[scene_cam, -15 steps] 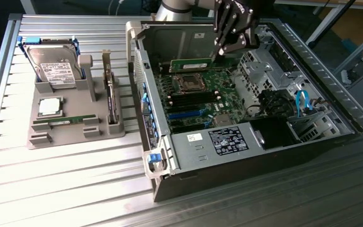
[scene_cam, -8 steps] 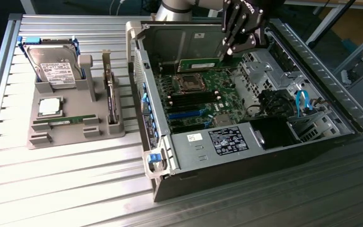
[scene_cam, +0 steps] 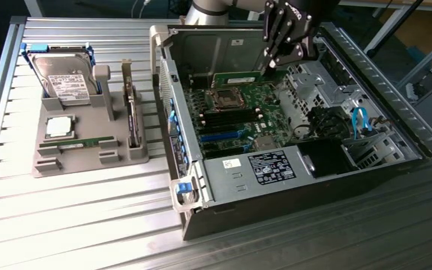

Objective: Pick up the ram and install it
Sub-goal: 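Pick up the ram and move it above insertion slot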

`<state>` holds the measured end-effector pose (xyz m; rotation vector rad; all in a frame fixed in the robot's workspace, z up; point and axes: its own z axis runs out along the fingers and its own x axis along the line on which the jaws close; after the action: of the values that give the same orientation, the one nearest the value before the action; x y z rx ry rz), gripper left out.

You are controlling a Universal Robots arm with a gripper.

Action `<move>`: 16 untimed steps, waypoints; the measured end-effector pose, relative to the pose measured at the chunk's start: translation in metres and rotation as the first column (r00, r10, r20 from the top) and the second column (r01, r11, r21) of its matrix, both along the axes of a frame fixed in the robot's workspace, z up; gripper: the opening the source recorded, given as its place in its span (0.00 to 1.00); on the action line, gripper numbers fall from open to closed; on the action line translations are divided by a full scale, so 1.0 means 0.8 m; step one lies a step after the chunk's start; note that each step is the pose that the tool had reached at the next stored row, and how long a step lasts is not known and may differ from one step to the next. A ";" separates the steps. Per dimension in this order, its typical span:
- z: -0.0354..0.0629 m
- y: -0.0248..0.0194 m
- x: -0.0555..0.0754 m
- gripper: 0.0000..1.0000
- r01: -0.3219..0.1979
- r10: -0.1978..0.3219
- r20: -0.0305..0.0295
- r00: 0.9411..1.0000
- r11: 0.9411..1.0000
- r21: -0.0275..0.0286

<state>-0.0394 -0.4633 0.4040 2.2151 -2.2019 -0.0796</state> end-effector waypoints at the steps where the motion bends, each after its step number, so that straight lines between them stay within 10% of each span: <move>1: -0.002 0.0000 0.000 0.12 0.000 0.000 0.000 1.000 1.000 0.000; 16: -0.034 -0.0004 0.000 0.12 0.000 0.000 0.000 1.000 1.000 0.000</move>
<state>-0.0394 -0.4636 0.3766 2.2153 -2.2021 -0.0794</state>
